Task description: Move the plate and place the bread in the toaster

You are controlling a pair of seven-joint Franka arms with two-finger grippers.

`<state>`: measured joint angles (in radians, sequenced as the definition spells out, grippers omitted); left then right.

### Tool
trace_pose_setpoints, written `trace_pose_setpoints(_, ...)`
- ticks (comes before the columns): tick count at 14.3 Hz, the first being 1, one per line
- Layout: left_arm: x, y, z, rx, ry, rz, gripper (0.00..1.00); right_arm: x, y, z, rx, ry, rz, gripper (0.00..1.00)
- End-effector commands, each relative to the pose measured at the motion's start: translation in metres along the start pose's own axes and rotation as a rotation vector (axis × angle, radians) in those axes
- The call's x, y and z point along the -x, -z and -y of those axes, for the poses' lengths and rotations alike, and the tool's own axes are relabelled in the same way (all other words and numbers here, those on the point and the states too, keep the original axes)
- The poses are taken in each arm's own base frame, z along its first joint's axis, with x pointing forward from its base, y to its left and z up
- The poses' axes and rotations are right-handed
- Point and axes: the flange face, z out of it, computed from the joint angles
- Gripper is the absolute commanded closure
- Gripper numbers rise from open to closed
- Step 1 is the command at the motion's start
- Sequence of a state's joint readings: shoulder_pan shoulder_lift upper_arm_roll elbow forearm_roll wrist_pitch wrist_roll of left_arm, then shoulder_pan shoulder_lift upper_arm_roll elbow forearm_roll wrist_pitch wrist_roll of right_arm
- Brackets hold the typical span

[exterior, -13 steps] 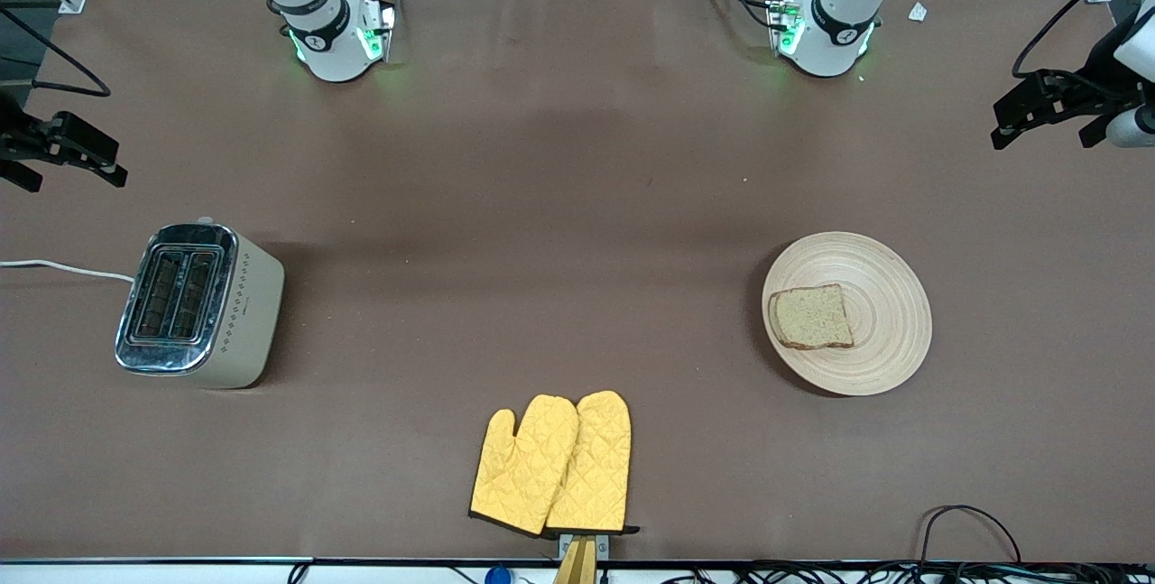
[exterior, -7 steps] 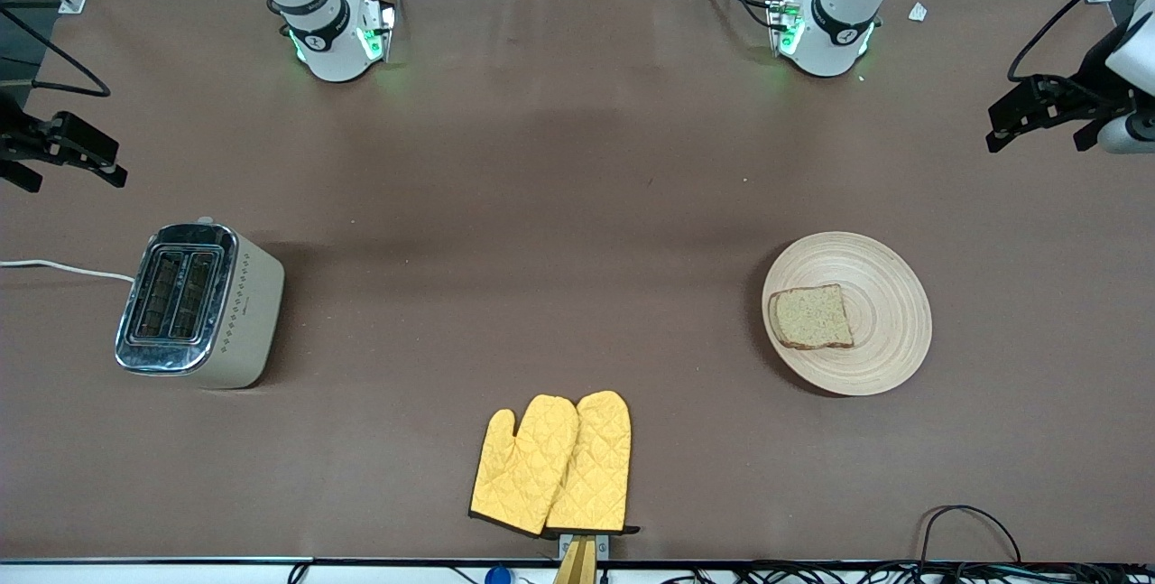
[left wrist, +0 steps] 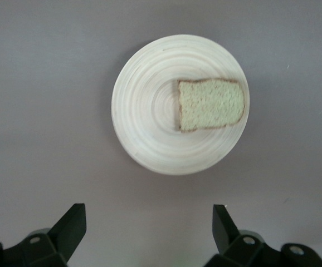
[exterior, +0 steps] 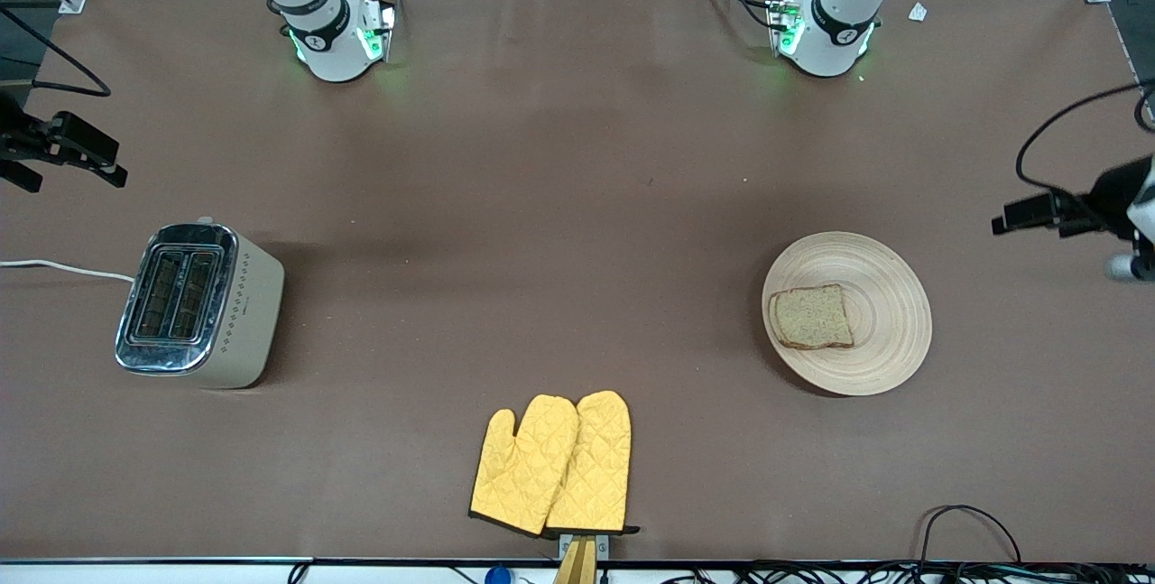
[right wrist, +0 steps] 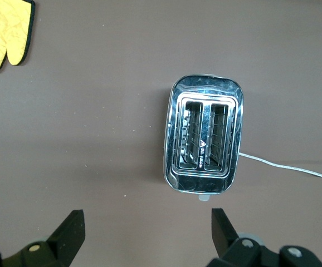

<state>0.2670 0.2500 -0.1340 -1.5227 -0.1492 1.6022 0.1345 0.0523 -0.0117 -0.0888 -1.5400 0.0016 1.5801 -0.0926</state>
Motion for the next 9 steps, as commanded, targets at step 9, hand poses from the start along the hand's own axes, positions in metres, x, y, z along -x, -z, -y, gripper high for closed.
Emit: trace_pose_setpoints(9, -0.046, -0.197, 0.193, 0.624, 0.149, 0.035, 0.04, 0.0, 0.001, 0.002, -0.014, -0.004, -0.006, 0.0)
